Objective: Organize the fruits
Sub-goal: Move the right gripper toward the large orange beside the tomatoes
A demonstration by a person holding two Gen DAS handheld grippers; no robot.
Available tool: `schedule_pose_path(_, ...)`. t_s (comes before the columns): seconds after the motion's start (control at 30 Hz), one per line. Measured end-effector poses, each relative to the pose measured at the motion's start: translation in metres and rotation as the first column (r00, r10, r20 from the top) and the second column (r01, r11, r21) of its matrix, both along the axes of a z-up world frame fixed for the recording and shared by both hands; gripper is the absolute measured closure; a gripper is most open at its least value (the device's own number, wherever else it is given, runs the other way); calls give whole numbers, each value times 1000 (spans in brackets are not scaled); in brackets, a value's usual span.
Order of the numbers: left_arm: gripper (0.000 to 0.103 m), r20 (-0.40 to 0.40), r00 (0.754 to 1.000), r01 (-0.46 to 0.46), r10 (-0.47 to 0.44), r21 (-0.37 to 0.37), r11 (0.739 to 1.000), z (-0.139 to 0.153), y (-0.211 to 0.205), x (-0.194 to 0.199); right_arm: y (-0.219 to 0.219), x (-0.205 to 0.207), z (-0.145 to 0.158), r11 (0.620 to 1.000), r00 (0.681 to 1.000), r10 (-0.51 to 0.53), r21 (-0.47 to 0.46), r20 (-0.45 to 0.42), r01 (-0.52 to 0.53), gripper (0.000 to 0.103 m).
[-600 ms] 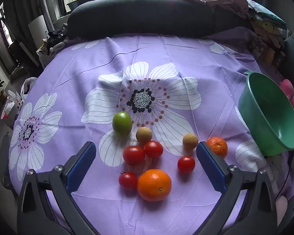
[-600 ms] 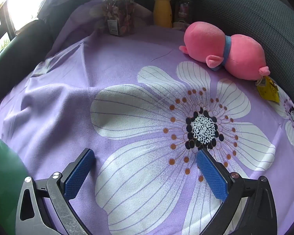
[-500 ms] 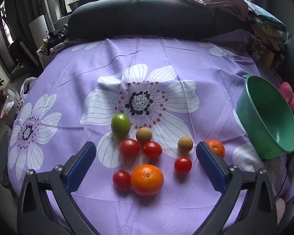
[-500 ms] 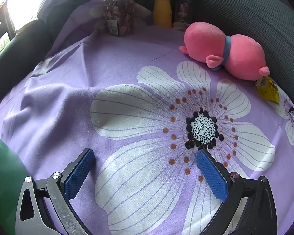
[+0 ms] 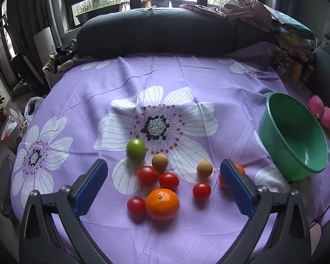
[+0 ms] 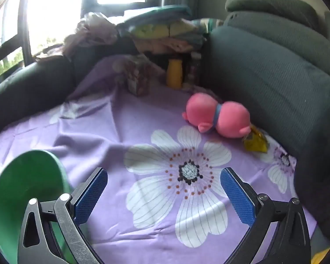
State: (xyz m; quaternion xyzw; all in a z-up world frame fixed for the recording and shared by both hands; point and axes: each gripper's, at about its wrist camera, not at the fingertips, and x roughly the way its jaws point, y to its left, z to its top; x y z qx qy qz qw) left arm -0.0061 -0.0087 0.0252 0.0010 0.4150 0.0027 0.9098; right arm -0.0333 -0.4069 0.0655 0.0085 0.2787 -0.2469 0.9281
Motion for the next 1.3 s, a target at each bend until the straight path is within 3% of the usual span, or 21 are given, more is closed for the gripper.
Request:
schedule_pose_path(0.07,1,4,1000,1,-1,-3,1000,0,1,-3,42,-2,9,983,983,182,-1,0,-182,0)
schedule_pose_path(0.1,1,3,1000,3,-3,-8,1000,0,2,-4,68,-3,10,955,955,296,15,-13,-296,0)
schedule_pose_path(0.2,1,-2,1000,3,-3,-14,1000,-1,5,-9,143,-7,-5,828,823,561,60,-89,-558,0)
schedule_pose_path(0.3,1,-10,1000,-2,2,-16,1000,-2,8,-13,205,-10,-28,731,717,676,36,-169,-681,0)
schedule_pose_path(0.4,1,-28,1000,-15,14,-30,999,-5,14,-15,239,-6,-48,670,650,736,62,-189,-740,0)
schedule_pose_path(0.7,1,-56,998,-6,2,-70,998,-15,27,-20,274,10,-86,707,655,698,140,-289,-693,0)
schedule_pose_path(1.0,2,-69,997,37,-46,-126,991,-22,36,-22,269,16,-88,738,680,667,148,-305,-658,0)
schedule_pose_path(1.3,6,-58,993,90,-102,-190,978,-24,40,-20,269,20,-89,736,675,670,162,-307,-657,0)
